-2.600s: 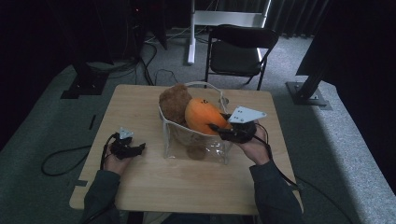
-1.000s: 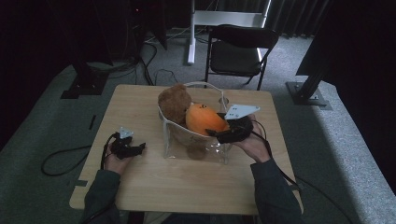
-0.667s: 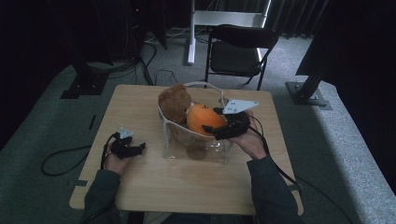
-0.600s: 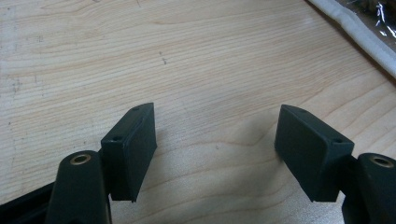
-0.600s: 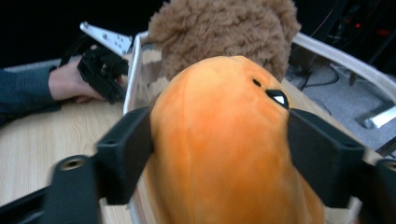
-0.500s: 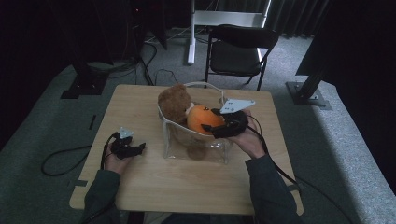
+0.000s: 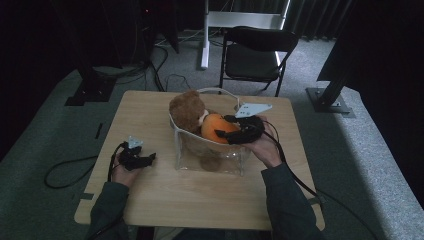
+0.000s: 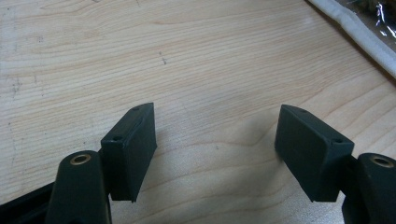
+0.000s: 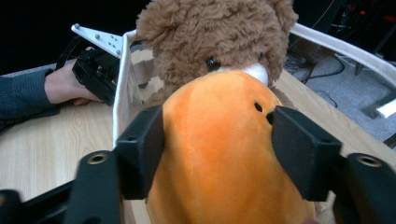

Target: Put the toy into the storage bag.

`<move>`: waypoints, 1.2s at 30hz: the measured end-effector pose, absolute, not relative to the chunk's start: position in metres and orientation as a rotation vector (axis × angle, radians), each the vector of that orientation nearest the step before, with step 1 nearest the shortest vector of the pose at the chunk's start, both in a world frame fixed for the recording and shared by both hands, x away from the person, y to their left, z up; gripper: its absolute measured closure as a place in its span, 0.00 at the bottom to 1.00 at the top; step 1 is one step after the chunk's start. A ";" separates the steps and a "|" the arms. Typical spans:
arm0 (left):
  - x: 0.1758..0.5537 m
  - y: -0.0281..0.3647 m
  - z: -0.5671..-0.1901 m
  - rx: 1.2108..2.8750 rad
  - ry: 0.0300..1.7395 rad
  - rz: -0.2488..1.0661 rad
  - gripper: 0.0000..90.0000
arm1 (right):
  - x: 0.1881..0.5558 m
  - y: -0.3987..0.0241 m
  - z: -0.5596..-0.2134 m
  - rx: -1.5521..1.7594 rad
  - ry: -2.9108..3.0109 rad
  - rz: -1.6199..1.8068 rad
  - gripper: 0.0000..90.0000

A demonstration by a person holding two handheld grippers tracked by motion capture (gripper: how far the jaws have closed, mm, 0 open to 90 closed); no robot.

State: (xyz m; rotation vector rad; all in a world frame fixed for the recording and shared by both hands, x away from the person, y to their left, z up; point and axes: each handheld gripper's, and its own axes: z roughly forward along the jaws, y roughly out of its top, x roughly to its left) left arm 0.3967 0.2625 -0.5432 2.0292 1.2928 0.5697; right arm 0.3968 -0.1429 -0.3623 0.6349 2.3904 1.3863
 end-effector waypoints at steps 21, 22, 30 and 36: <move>0.397 0.263 -0.543 2.029 1.293 0.569 0.33 | 0.385 -0.141 -0.374 0.581 2.462 1.245 0.46; 0.397 0.262 -0.543 2.029 1.293 0.569 0.33 | 0.384 -0.143 -0.372 0.581 2.445 1.262 0.45; 0.397 0.262 -0.543 2.028 1.292 0.572 0.33 | 0.375 -0.166 -0.362 0.620 2.304 1.359 0.43; 0.397 0.262 -0.543 2.028 1.293 0.571 0.33 | 0.367 -0.189 -0.359 0.664 2.182 1.431 0.41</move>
